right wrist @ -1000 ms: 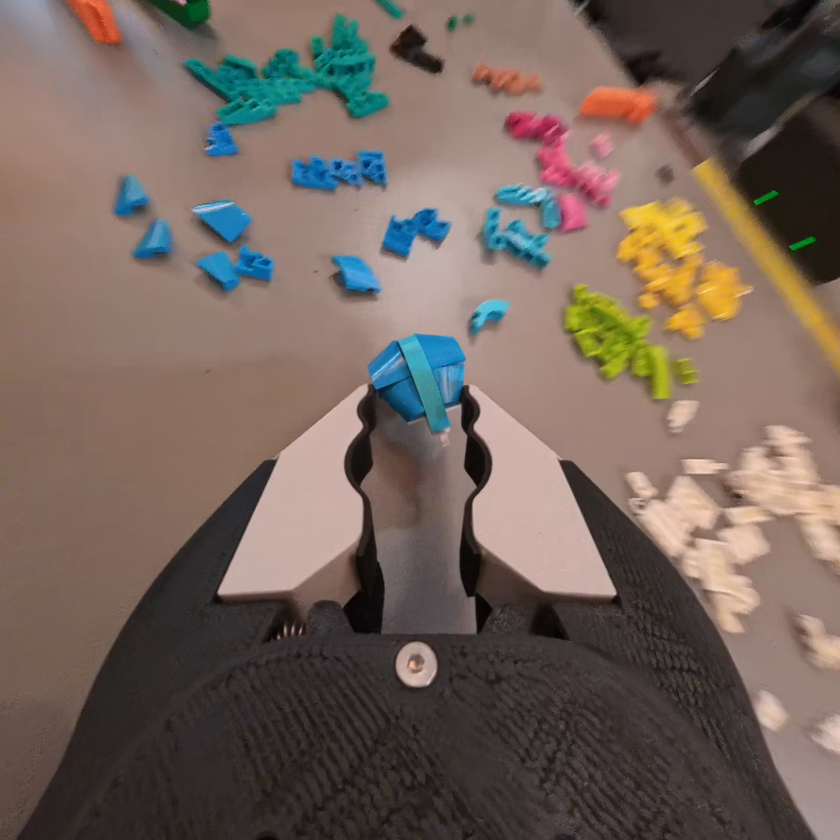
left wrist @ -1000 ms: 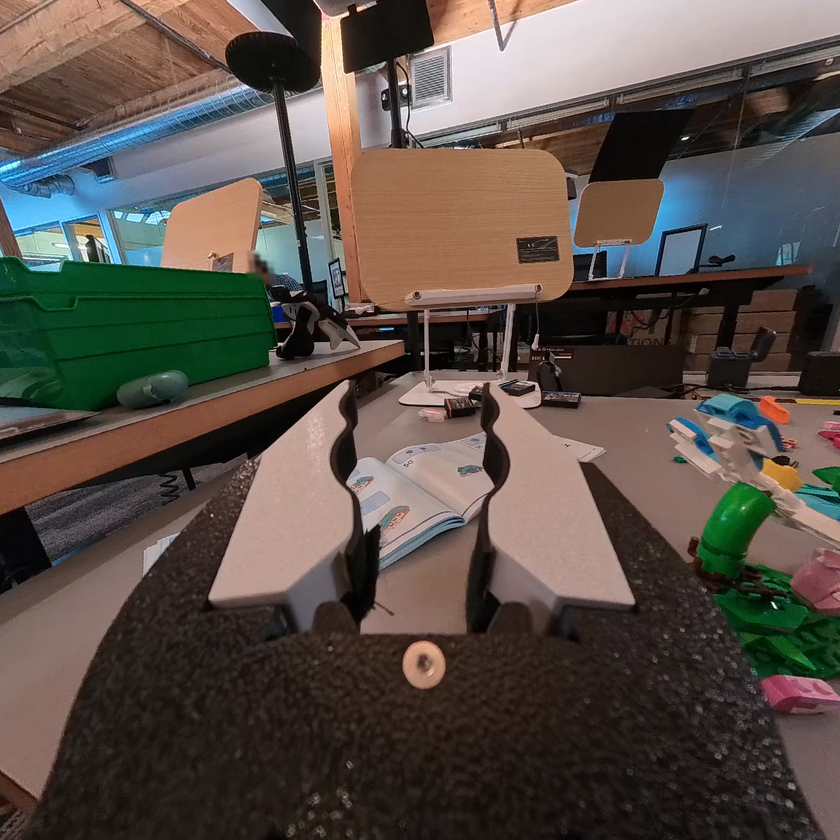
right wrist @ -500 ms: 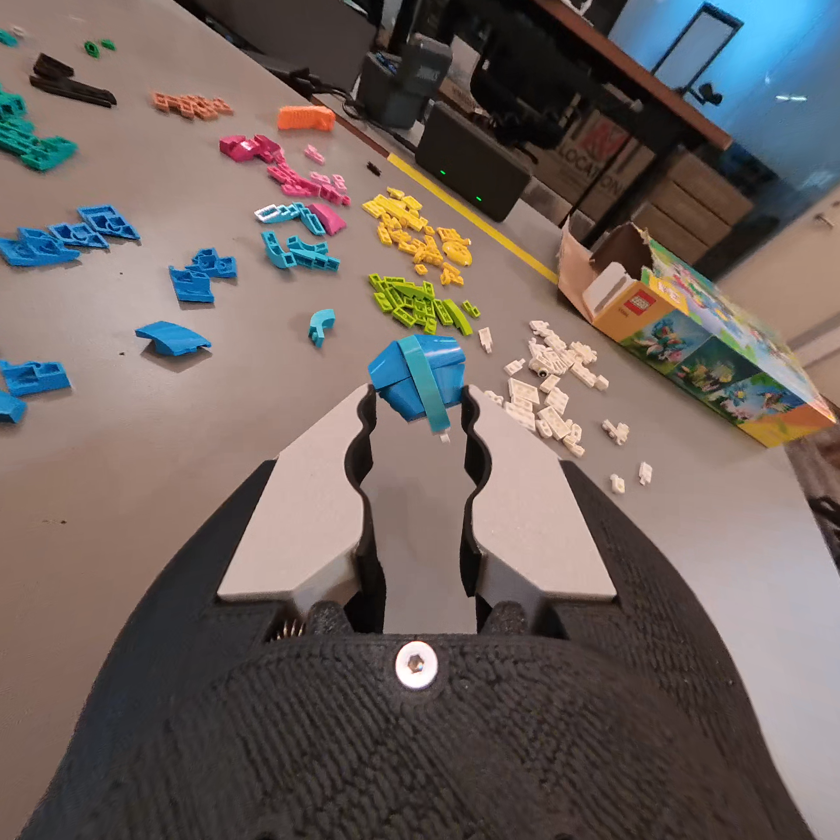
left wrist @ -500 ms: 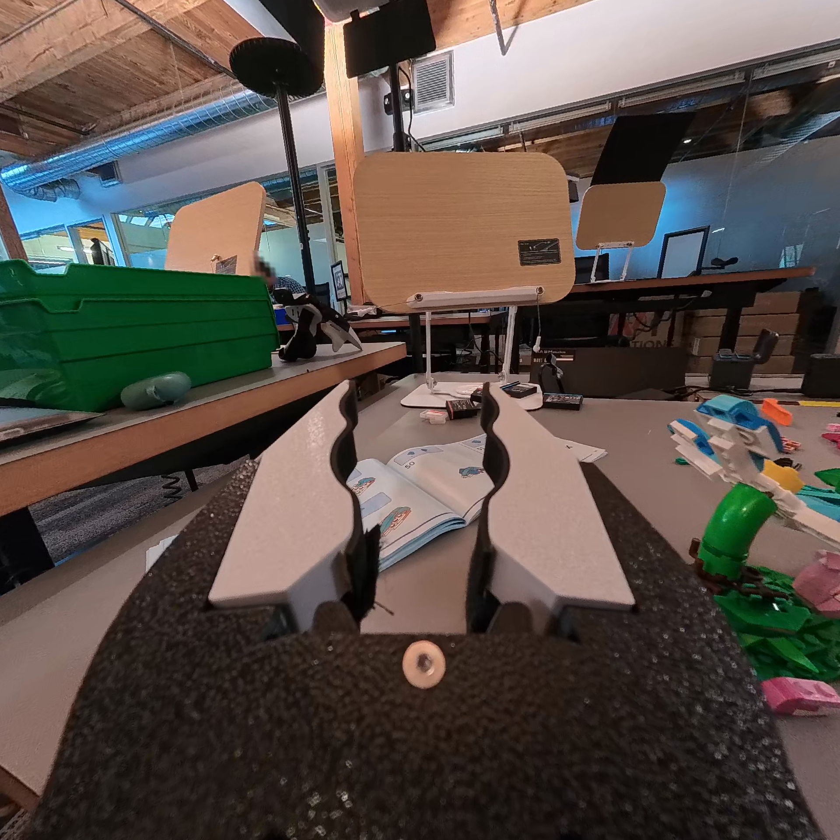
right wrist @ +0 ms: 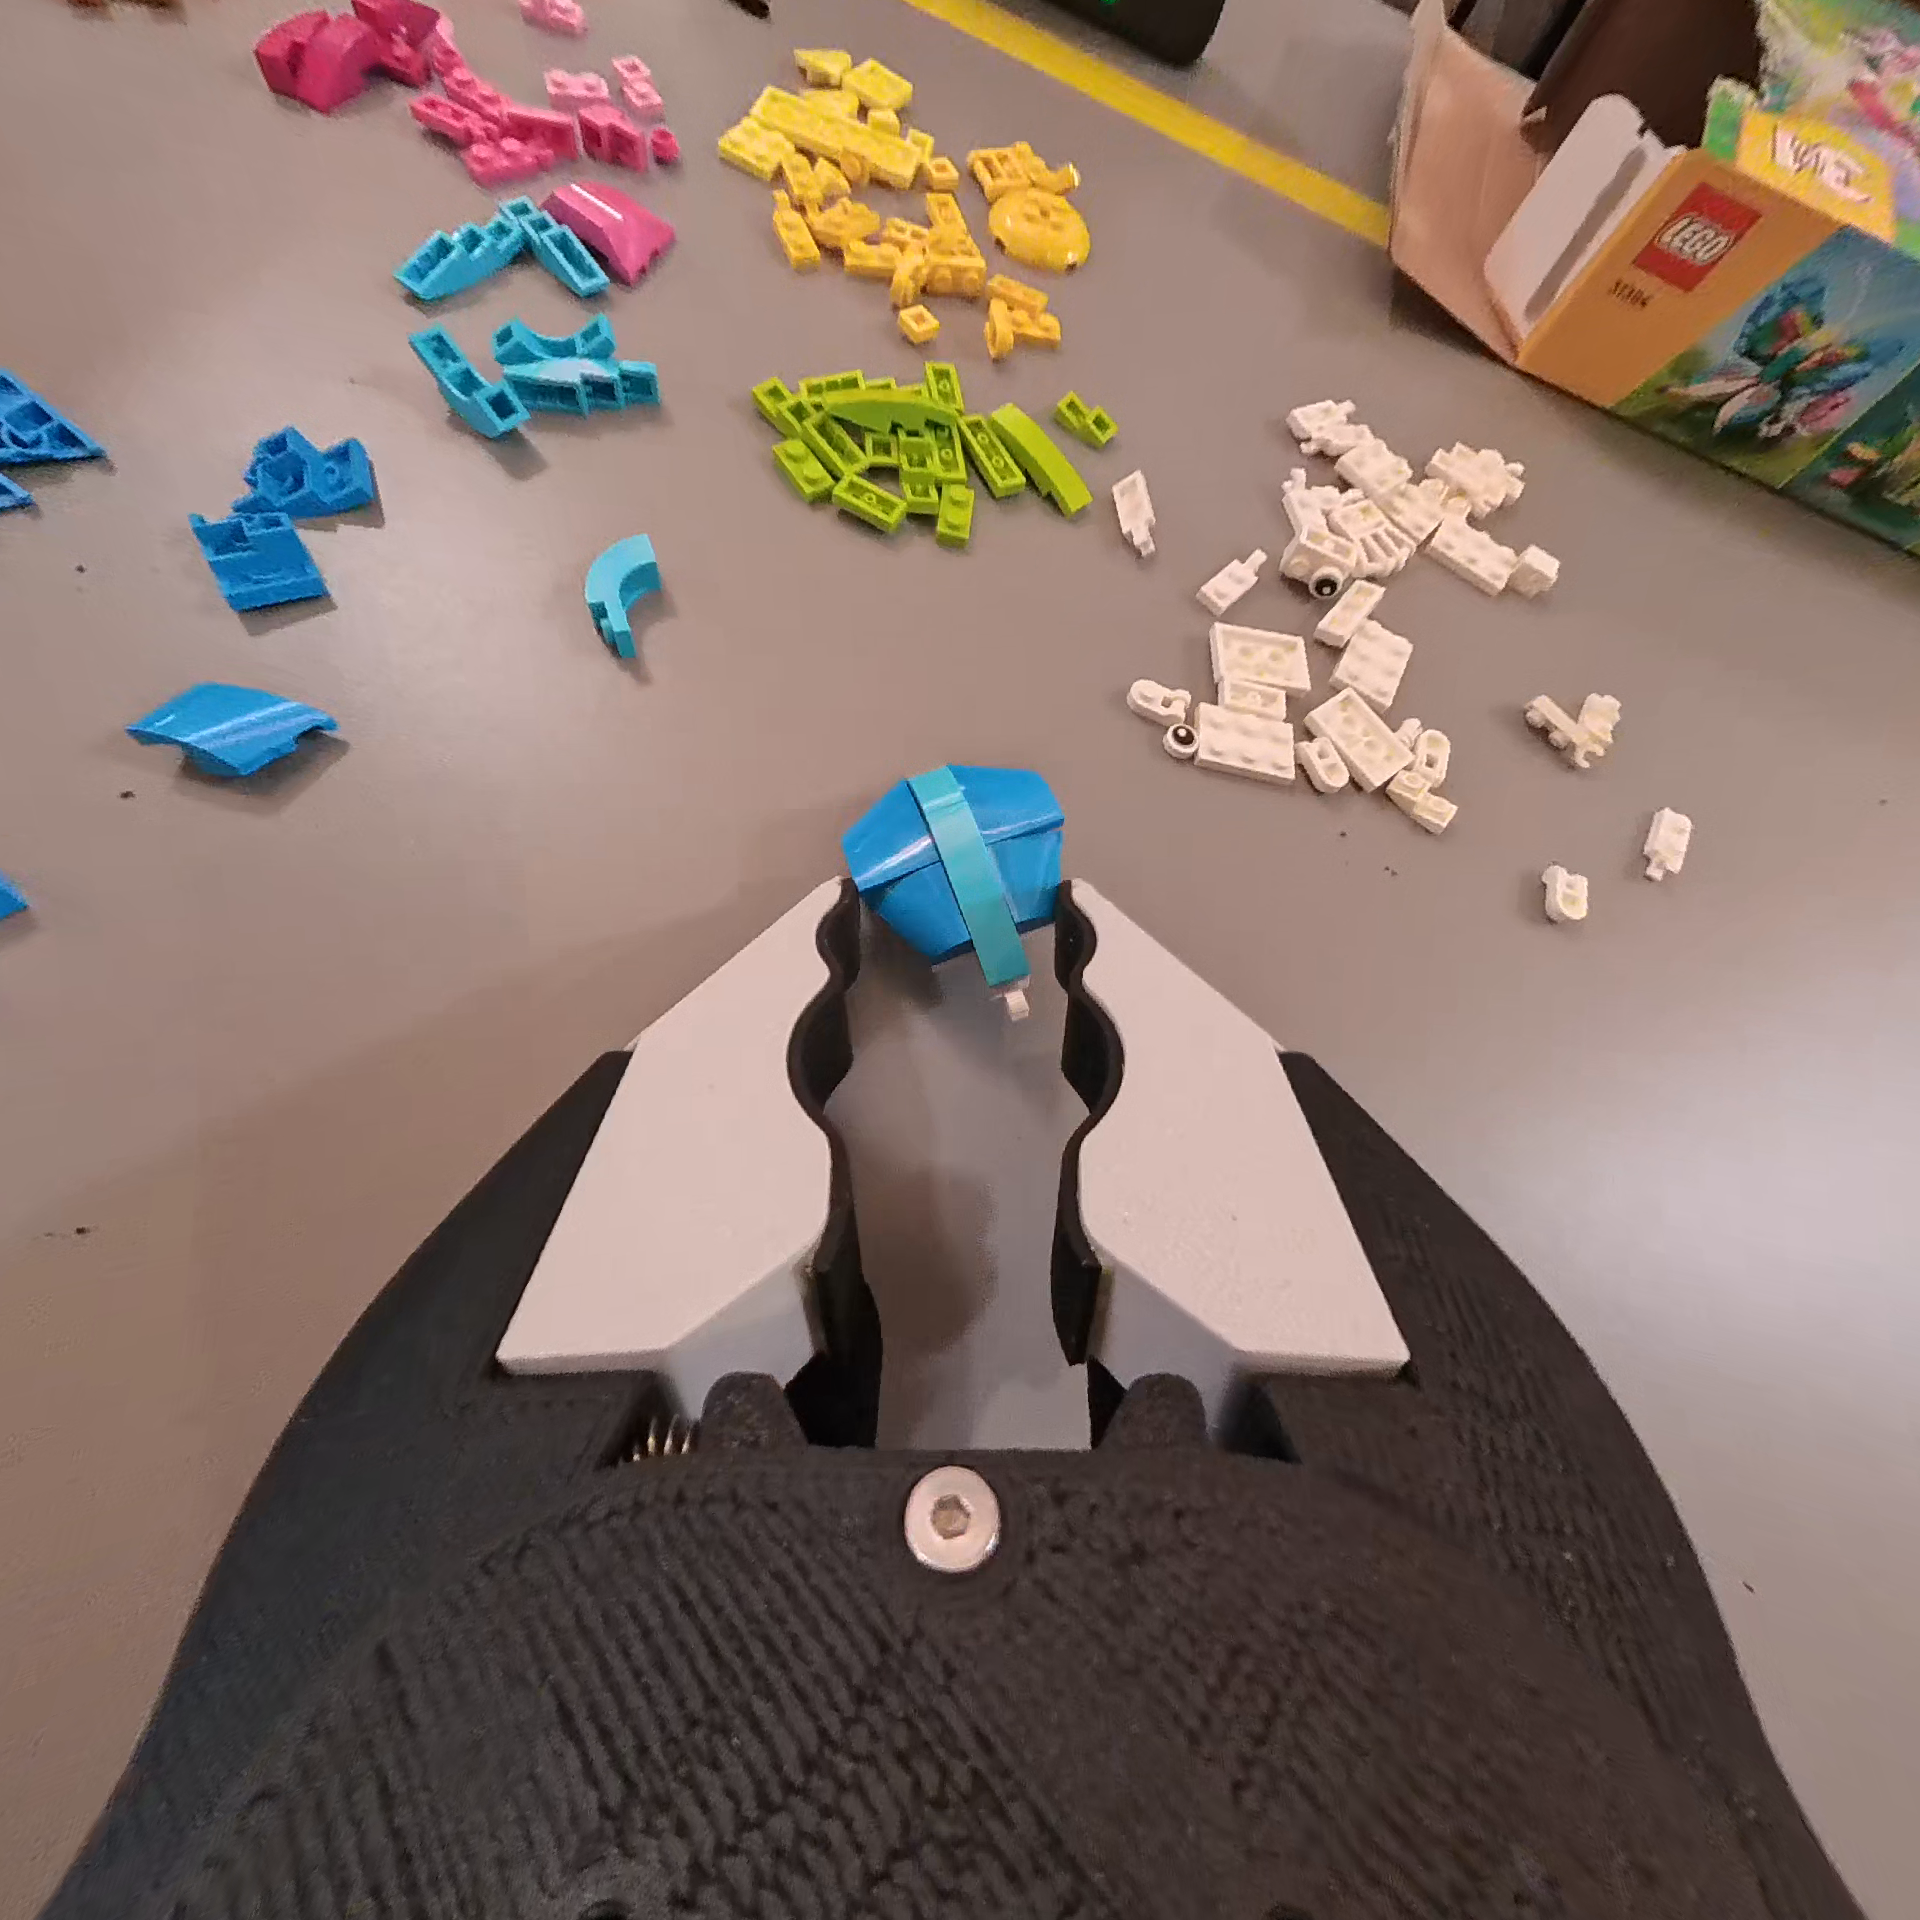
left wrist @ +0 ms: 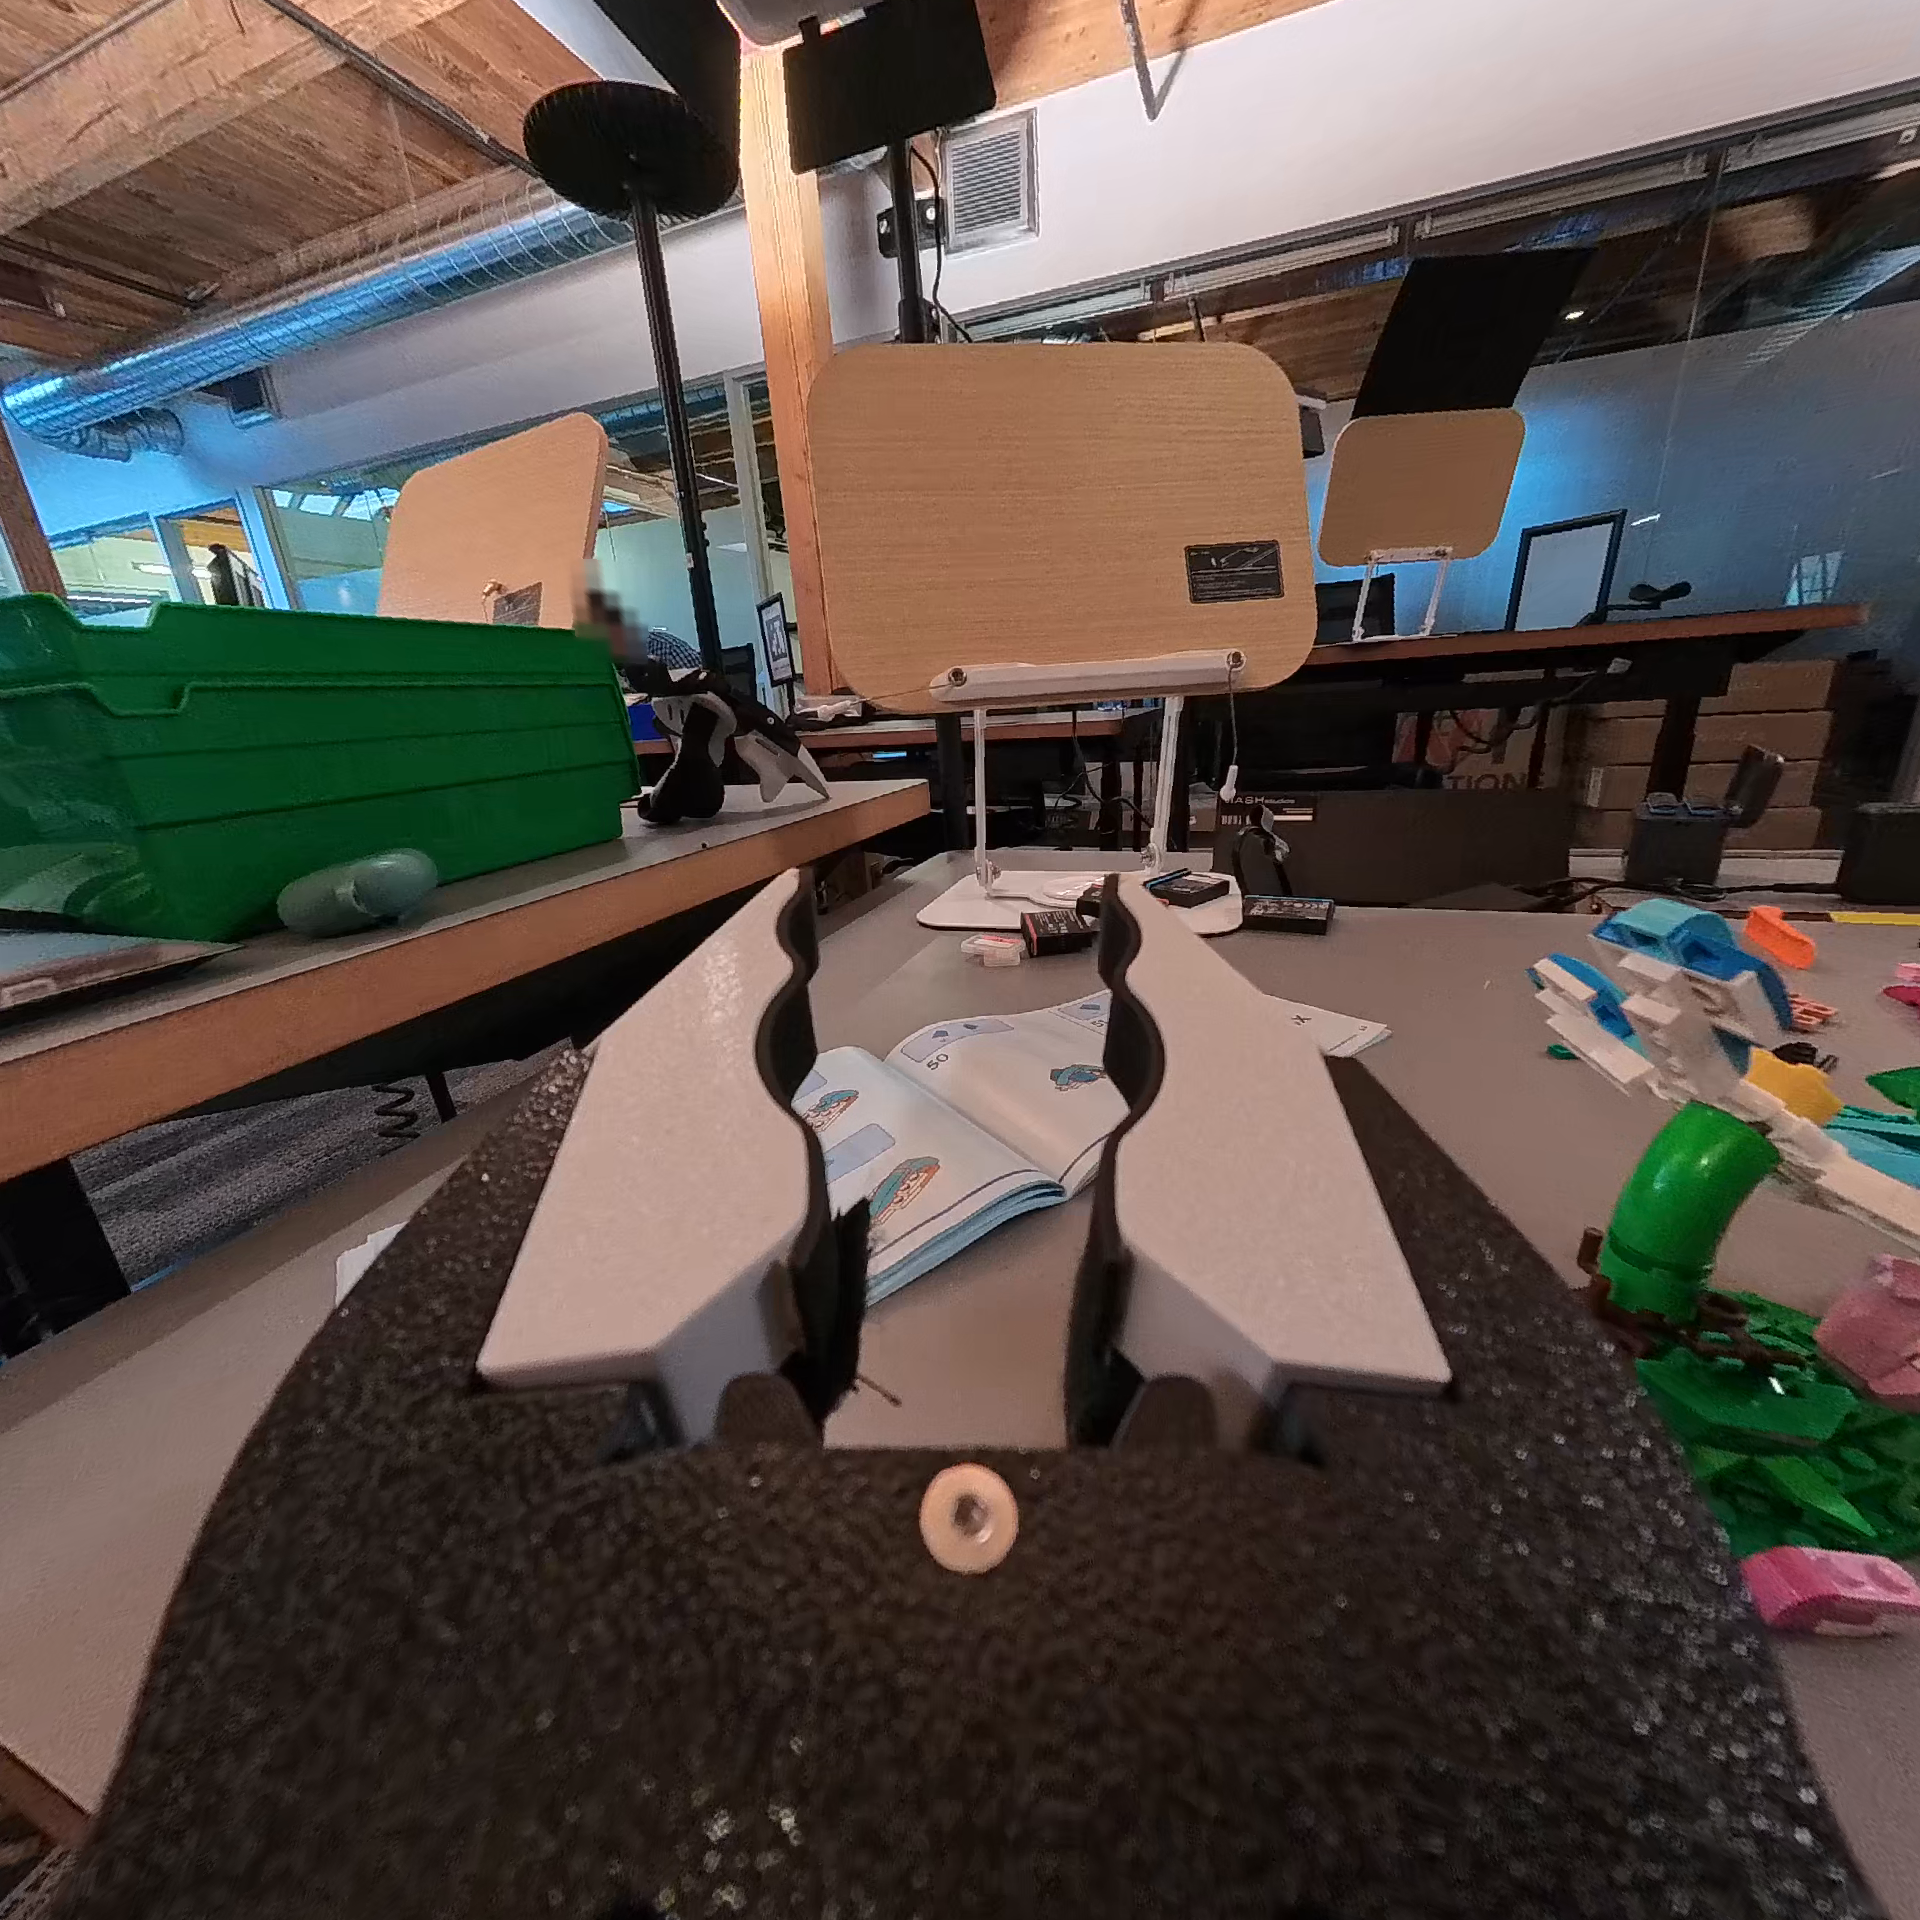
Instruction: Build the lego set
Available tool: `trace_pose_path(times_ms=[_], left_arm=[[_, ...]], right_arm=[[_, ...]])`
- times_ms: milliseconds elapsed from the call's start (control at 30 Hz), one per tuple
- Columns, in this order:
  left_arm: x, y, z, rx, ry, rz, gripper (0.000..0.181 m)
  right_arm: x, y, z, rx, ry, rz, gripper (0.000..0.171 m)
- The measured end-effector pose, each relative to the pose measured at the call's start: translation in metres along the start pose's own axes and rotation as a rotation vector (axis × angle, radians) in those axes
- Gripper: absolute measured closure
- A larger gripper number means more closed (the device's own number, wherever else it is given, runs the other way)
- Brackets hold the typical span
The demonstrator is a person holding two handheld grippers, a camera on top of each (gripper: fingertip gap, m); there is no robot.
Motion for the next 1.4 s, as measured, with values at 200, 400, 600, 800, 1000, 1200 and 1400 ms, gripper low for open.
trace_pose_path(times_ms=[200, 400, 600, 800, 1000, 1200, 1400], left_arm=[[0.0, 0.0, 0.0, 0.002, 0.001, 0.0, 0.129], [0.0, 0.001, 0.0, 0.011, 0.0, 0.007, 0.128], [0.0, 0.001, 0.0, 0.014, 0.004, 0.002, 0.128], [0.002, 0.004, 0.001, 0.028, -0.004, 0.021, 0.127], [0.045, 0.015, 0.022, 0.153, -0.03, 0.014, 0.125], [0.104, -0.052, 0.038, 0.002, -0.123, -0.032, 0.121], [0.132, -0.151, 0.071, -0.161, -0.206, -0.188, 0.112]], right_arm=[[-0.002, 0.004, -0.003, 0.065, 0.026, 0.006, 0.119], [-0.013, 0.007, 0.01, 0.15, 0.027, -0.016, 0.109], [-0.014, 0.011, 0.014, 0.259, 0.002, -0.09, 0.109], [-0.011, 0.022, 0.019, 0.372, -0.015, -0.1, 0.111], [0.009, -0.026, 0.042, 0.264, -0.095, 0.042, 0.113], [0.061, -0.084, 0.037, 0.147, -0.625, 0.067, 0.122], [0.101, -0.109, 0.002, 0.006, -0.816, 0.282, 0.125]])
Point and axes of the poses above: each gripper's, where its closed fingertips meet, z back along the fingers, x out of its top, y = z × x across the jaws, the point moved 6 cm from there along z, back along the fingers, and after that the axes turned 10 degrees about x, right-handed, at the moved point
